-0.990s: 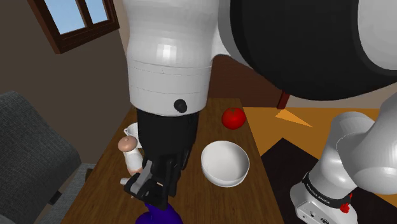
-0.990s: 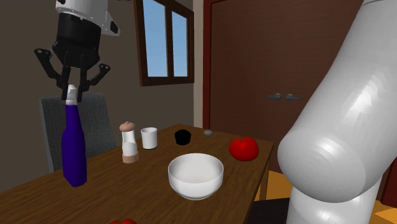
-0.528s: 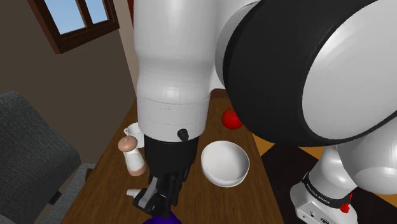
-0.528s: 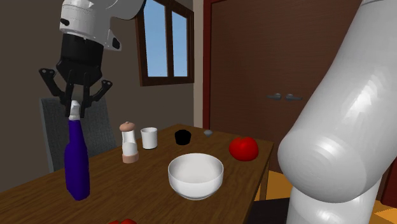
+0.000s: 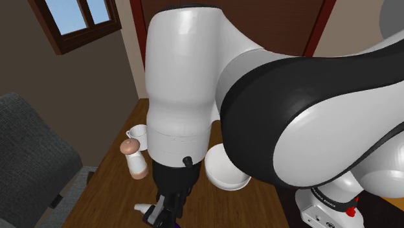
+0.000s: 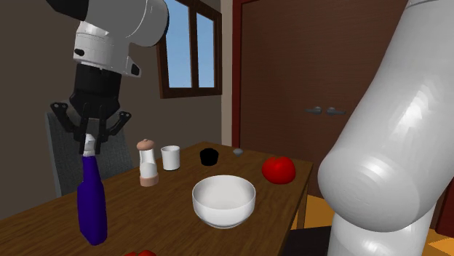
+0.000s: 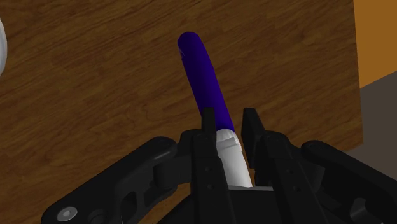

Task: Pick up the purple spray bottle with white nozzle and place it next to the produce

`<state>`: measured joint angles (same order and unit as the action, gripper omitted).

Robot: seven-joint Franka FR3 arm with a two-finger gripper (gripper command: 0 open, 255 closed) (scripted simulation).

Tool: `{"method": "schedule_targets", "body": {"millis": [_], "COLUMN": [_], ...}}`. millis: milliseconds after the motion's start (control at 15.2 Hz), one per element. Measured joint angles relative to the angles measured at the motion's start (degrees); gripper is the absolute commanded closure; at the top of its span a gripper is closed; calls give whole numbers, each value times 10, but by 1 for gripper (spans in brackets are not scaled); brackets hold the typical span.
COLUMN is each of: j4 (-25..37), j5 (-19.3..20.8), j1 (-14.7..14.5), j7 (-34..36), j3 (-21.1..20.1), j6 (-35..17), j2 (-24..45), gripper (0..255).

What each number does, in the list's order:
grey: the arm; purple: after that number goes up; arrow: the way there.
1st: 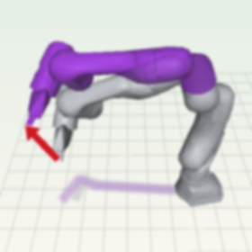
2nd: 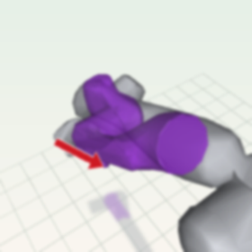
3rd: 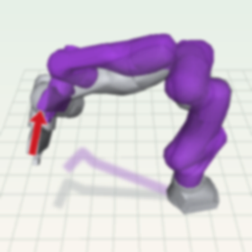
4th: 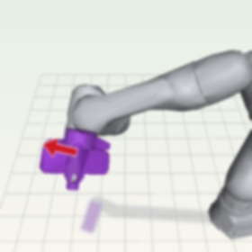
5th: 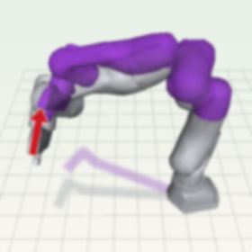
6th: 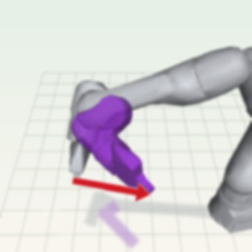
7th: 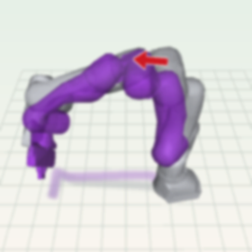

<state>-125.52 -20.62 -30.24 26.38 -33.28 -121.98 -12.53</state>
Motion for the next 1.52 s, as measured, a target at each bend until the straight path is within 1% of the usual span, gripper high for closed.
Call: {"method": "schedule_targets", "body": {"millis": [462, 924, 990, 1386, 1518], "j4": [-34, -39, -39, -39, -30], "j5": [0, 1, 1, 1, -5], "j1": [-1, -2, -2, -2, -1], "j7": [-5, -5, -5, -5, -10], "j3": [-9, -10, -10, -10, -2], "j6": [-53, -62, -62, -62, -34], "j2": [20, 24, 24, 24, 5], "gripper": [255, 255, 0, 0, 0]}}
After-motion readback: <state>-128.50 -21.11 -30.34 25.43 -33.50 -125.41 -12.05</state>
